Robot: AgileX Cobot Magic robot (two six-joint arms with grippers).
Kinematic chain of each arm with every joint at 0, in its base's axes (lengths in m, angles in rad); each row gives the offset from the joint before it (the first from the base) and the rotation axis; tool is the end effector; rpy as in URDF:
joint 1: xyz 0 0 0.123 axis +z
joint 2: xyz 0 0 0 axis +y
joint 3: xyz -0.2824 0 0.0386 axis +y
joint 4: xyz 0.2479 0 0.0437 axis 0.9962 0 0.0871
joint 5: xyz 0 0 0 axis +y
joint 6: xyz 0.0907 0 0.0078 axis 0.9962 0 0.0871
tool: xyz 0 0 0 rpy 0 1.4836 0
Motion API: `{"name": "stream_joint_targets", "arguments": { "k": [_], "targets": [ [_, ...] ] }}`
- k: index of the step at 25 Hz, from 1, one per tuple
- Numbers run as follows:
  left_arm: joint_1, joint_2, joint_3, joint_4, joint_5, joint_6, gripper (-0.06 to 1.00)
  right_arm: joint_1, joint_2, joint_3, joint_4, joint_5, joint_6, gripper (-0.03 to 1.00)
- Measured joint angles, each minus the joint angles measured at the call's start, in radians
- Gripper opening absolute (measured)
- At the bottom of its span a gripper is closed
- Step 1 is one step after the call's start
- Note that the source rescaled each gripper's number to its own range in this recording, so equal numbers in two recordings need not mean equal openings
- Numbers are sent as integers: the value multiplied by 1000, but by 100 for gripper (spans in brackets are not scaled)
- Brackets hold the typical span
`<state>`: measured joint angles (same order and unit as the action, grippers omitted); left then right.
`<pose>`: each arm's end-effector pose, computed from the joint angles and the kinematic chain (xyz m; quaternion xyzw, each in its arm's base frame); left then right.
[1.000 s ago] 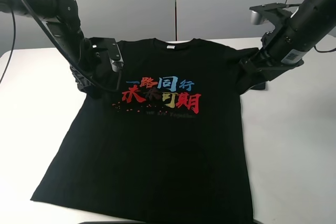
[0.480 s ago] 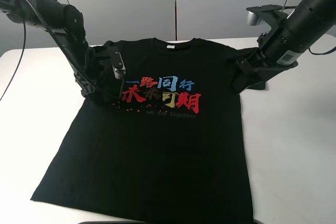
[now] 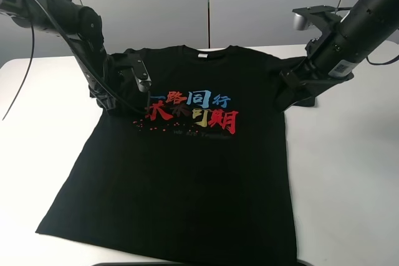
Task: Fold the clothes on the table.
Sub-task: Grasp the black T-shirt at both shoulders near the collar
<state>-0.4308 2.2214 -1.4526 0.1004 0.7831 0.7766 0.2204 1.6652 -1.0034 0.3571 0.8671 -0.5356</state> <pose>0.3843 -0.1695 0.0931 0.5939 0.8020 0.0458 0.0458 0.2888 0.0896 0.1960 -0.2640 0.9518 0.1308 0.0851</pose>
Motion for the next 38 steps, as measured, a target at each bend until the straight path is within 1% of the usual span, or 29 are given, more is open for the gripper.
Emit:
{"name": "stream_joint_targets", "arguments": {
  "k": [3,6,8,13,17,20,22,27,32,38],
  "targets": [
    [0,6,-6,61,-27,-61,28,0,0,0,0,0,0,100],
    [0,8,-6,98,-47,-86,5,0,0,0,0,-11,0,100],
    [0,10,-6,107,-49,-93,1,0,0,0,-3,-25,0,100],
    [-29,14,-6,136,-37,-81,0,0,68,-36,-7,-25,-7,100],
    [-61,14,-8,175,-20,-67,0,0,141,-84,-7,-25,-38,100],
    [-91,12,-8,178,3,-67,0,0,181,-111,-7,-21,-51,100],
    [-107,6,-6,162,11,-67,0,0,202,-116,-7,-14,-56,100],
    [-111,-33,2,136,30,-67,0,0,259,-118,-3,-12,-95,100],
    [-105,-82,4,170,36,-67,0,0,295,-118,1,-39,-149,100],
    [-62,-88,-24,177,79,-93,0,0,332,-118,1,-95,-217,100]
  ]
}}
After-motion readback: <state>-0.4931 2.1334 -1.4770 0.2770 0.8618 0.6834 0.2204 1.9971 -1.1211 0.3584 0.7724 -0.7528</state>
